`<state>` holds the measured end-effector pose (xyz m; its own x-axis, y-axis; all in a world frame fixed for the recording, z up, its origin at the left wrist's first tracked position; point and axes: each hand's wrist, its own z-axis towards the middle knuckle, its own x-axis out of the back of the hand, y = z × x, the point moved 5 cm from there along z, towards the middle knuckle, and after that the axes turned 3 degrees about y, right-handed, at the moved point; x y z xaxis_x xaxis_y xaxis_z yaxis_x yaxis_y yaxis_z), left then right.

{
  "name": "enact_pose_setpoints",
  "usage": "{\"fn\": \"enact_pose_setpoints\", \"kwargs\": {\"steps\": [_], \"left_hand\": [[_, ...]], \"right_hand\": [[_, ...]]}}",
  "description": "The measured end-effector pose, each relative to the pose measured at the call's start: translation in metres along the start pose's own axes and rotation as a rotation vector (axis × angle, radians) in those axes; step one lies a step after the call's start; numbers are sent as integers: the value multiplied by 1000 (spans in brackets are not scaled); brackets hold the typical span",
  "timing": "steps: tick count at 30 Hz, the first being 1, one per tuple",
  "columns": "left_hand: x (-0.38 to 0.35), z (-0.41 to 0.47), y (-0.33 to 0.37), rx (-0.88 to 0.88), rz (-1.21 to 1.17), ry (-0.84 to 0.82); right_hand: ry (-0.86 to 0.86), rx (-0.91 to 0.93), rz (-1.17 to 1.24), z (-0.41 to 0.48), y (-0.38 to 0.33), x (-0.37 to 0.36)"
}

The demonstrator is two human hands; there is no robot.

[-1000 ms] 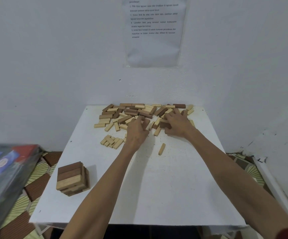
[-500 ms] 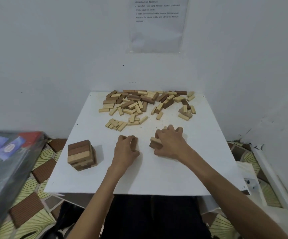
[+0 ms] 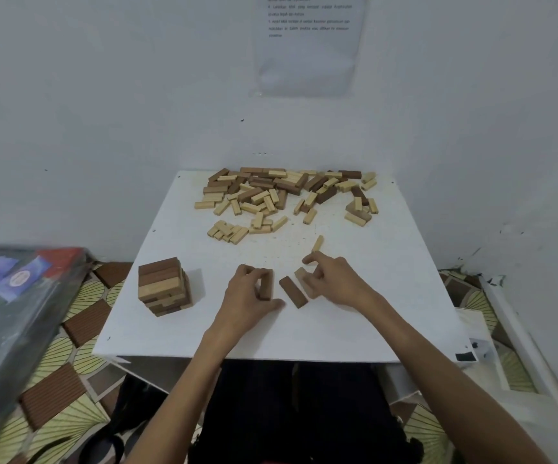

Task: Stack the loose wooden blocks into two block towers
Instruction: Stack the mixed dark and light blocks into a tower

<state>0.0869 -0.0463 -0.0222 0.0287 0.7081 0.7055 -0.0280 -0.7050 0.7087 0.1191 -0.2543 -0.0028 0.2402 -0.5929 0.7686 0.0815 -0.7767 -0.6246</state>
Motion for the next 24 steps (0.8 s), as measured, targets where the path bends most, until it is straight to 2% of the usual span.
{"fn": "enact_pose_setpoints", "kwargs": {"steps": [5,8,13,17,20,24], "left_hand": [[3,1,2,-42,27,-27],[3,0,6,-103,27,-57],[3,3,9,-146,-4,-48],[-4,8,9,-178,90,-114],[-7,9,9,-173,75,-110],[-9,10,10,-226,91,-147]], "right_hand": [[104,-8,-142,-3,16,8],[-32,50,-116,-4,22,12],[-279,151,-230,1,20,15],[-327,196,-180,9,15,8],[-368,197,-103,12,11,-2],[-344,229,-157,12,8,-2]]}}
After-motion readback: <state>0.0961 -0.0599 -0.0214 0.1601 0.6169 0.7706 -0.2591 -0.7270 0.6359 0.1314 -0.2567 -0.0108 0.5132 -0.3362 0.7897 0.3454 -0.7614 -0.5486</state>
